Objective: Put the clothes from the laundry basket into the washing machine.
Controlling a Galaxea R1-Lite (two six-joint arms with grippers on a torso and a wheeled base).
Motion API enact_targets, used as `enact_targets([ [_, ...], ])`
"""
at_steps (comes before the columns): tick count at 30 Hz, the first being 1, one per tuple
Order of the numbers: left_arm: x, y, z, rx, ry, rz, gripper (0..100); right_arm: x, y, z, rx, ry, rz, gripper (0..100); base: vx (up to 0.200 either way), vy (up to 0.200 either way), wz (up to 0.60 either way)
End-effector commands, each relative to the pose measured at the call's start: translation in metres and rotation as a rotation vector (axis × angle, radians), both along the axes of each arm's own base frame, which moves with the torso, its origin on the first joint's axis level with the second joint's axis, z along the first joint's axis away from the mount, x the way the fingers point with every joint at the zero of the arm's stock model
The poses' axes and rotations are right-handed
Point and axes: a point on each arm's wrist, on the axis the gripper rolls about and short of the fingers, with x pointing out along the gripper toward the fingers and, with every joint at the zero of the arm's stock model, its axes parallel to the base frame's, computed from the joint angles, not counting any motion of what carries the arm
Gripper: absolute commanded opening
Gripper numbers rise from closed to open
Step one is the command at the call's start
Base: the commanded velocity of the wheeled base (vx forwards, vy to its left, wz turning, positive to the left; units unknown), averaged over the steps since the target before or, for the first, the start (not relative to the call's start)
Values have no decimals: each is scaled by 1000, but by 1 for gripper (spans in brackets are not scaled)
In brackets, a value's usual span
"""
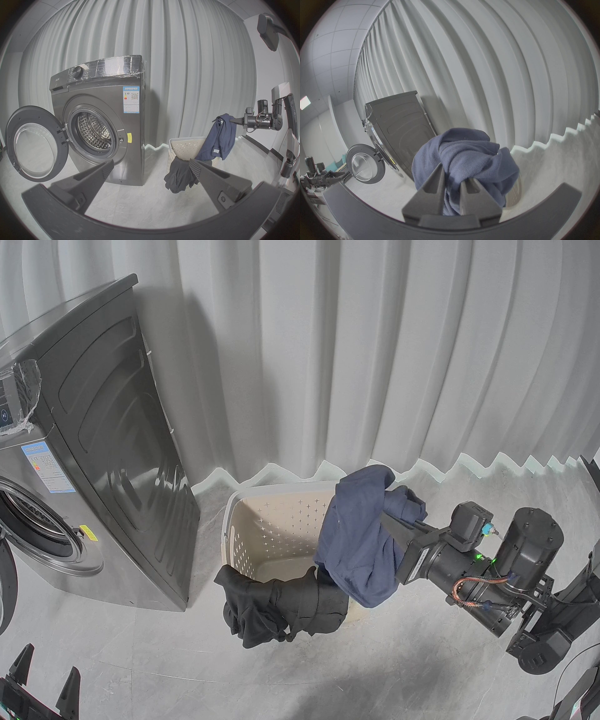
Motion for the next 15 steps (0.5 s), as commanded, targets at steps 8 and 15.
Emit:
enact_targets([
  [8,0,0,-5,-2,1,-1,100,-3,-21,24,-28,-122,-138,0,-25,0,0],
  [15,0,0,-5,-2,1,0,100,-6,-22,28,-26,-138,-138,0,-200,0,0],
])
